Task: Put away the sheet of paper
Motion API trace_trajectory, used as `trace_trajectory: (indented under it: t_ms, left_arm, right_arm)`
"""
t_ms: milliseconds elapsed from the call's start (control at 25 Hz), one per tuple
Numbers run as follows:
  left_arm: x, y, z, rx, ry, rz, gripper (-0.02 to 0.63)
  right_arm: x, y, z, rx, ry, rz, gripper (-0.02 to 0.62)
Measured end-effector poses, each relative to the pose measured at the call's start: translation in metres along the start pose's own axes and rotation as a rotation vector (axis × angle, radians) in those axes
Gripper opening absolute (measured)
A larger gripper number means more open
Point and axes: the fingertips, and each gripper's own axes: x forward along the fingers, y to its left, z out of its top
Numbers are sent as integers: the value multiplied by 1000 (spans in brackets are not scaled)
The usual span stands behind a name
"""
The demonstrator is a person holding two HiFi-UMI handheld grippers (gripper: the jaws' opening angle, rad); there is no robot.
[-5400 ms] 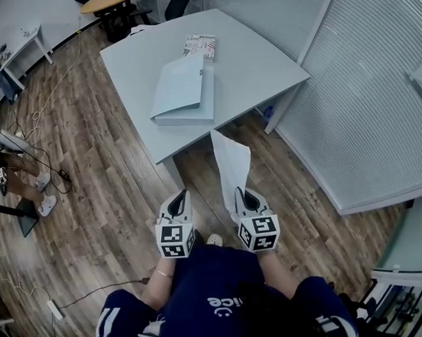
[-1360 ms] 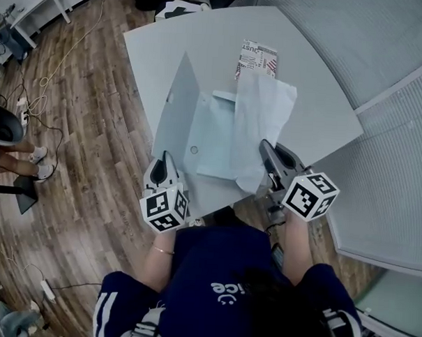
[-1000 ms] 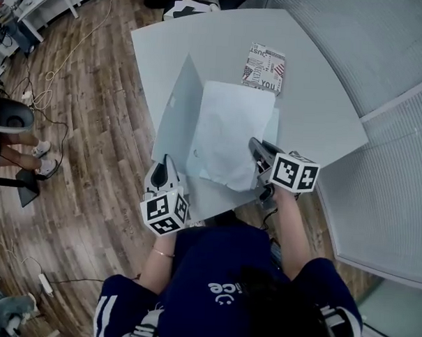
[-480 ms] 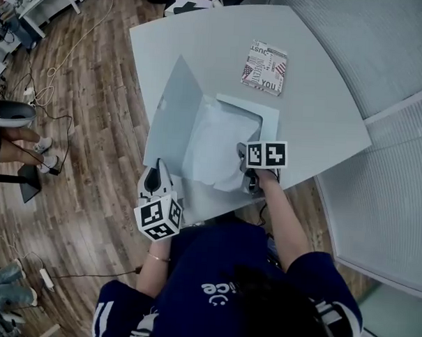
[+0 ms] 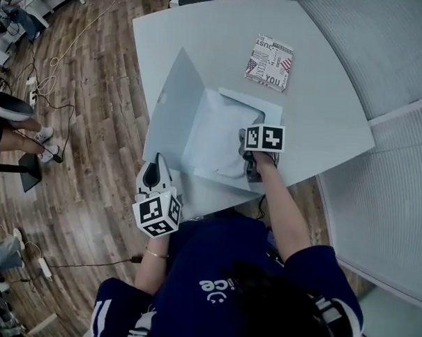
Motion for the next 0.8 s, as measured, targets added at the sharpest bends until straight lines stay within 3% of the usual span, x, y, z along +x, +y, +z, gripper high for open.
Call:
trace_trajectory:
  t_ms: [360,480,680,800]
  left_arm:
    - [-1,-4,0,3,1,0,11]
    - [-3,-6,0,6,-1,0,11]
    - [0,-7,-1,9,-3,2,11]
    - [-2,-6,-2,6,-5,4,11]
  right_arm:
    - [12,-16,7,-4,2,-130,8]
    - [14,-16,6,-26,12,-137,8]
    - [18,-16,-2,-122,119,-154,22]
    - [11,-18,-9,-81,134,-154,35]
